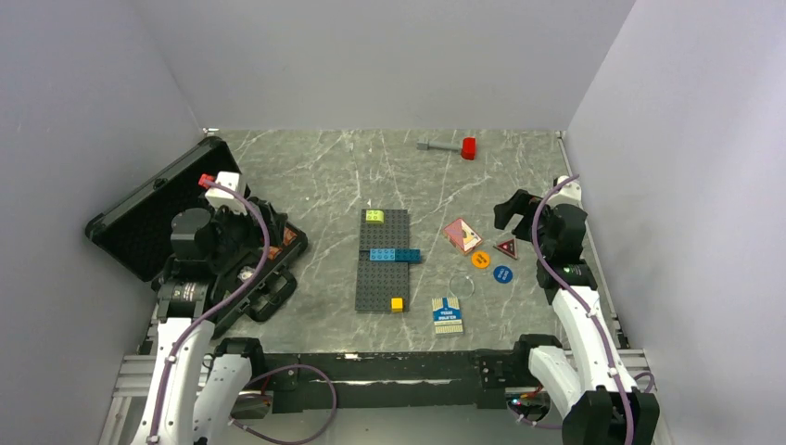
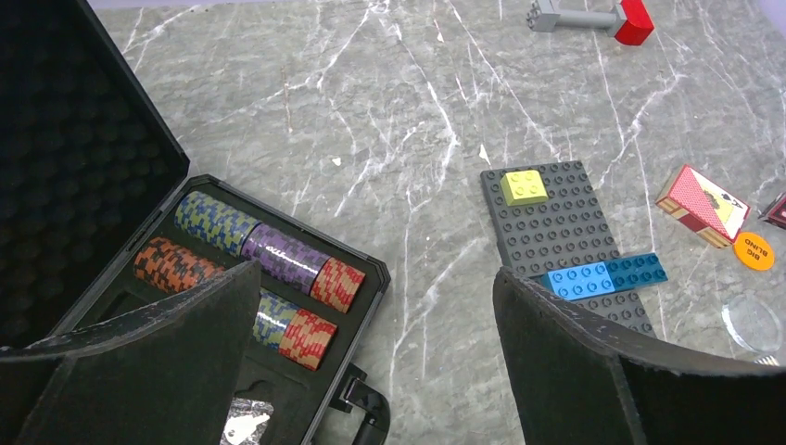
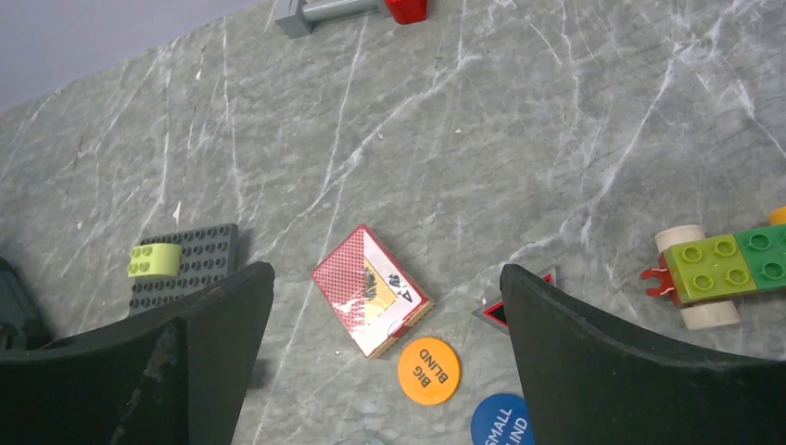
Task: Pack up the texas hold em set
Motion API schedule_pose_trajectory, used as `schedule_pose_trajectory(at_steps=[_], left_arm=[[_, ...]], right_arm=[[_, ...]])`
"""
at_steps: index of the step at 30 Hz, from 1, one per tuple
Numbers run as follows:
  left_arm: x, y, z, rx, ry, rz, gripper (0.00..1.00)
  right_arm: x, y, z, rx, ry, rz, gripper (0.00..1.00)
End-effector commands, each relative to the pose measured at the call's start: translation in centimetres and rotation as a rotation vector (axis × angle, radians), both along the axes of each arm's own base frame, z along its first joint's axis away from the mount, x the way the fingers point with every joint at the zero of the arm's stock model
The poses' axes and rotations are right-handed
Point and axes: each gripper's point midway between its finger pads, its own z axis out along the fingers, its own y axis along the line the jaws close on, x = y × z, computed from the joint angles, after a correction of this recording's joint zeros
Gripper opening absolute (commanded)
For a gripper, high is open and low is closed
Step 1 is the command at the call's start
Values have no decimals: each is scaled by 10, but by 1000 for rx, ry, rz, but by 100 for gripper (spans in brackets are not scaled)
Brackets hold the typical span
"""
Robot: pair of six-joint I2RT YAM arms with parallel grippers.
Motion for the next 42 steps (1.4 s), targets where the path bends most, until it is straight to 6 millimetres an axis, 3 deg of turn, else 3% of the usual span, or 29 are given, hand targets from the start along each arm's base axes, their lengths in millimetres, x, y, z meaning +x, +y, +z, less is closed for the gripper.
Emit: schedule_pose_trajectory(at_steps=[1,10,14,18,22,26,28,30,33,42], left_arm=[[8,2,9,-30,-21,29,99],[14,13,8,-41,2,107,99],[13,21,18,-44,-35,156,99],[18,24,41,-52,-28,178,99],[28,21,38,-21,-15,148,99],[29,21,12,10,15,131,99],[26,19,11,20,7,122,99],[23,18,12,23,-12,110,99],[20,21,10,38,-18,127,99],[20,15,9,48,-24,80,99]], right_arm=[[8,-3,20,8,-59,-20,99],[11,-3,15,21,-32,-27,99],[13,3,12,36,-9,2,99],[16,4,8,67,30,-5,100],[11,7,1,43,64,29,97],[5,7,-18,-2,184,42,90],[2,10,-35,-32,268,51,89],[-1,30,-53,-72,349,101,87],[-5,43,-78,-142,464,121,84],[-19,46,-124,-185,651,160,81]])
